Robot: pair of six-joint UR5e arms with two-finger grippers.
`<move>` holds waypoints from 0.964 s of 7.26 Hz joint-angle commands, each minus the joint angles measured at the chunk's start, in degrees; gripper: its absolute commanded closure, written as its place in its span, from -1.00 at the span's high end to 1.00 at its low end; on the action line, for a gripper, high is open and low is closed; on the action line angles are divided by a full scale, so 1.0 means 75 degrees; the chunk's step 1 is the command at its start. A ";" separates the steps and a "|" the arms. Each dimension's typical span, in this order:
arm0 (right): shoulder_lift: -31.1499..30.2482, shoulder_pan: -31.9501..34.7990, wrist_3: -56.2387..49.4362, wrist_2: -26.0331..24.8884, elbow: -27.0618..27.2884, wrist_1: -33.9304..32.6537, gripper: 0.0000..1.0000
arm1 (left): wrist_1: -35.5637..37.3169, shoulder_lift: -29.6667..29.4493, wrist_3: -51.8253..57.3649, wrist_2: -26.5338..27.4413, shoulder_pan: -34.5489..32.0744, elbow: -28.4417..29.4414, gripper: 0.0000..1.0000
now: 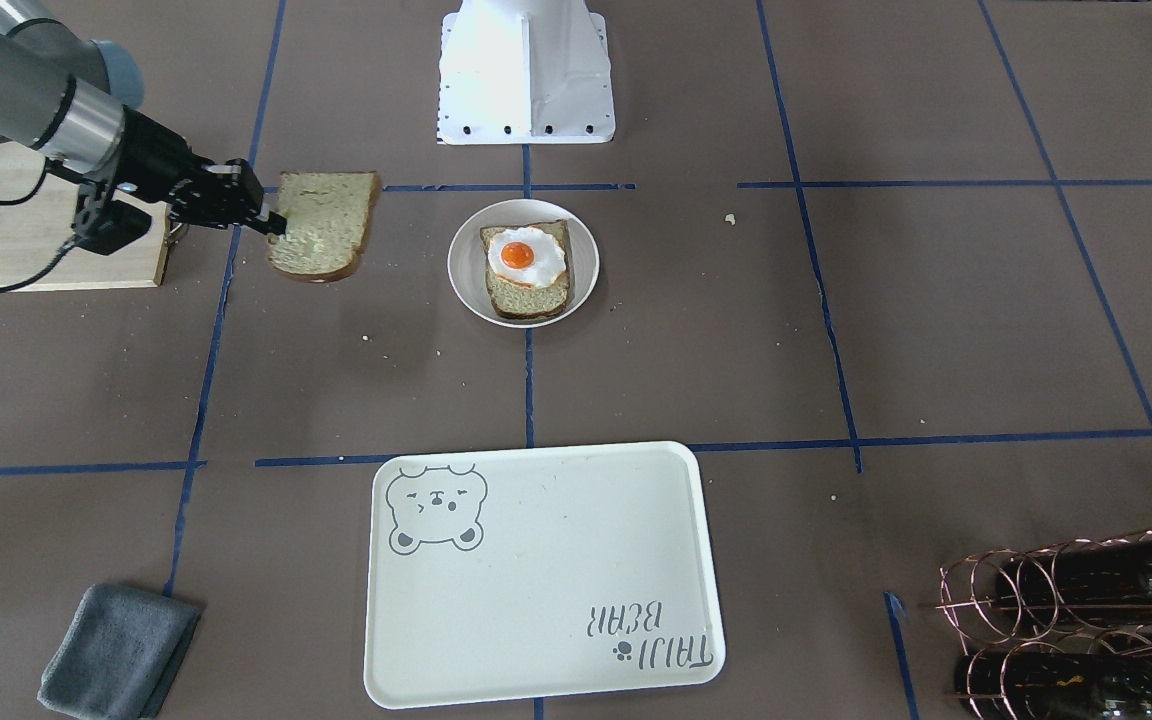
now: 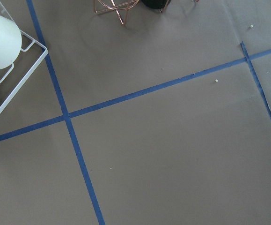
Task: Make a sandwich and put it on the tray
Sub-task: 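Carry the bread slice over the egg and lower it onto the plate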
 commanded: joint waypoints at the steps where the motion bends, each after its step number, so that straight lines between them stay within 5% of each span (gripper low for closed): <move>1: 0.1536 -0.0607 0.0018 -0.0229 -0.0713 -0.0907 -1.00 | -0.0051 0.0012 0.0009 0.0000 0.0010 0.0018 1.00; 5: 0.2127 -0.1686 -0.0146 -0.1633 -0.1337 -0.0942 -1.00 | -0.0051 0.0012 0.0009 0.0000 0.0010 0.0077 1.00; 7: 0.2348 -0.1724 -0.0204 -0.1719 -0.1664 -0.0966 -1.00 | -0.0051 0.0012 -0.0002 0.0000 0.0010 0.0088 1.00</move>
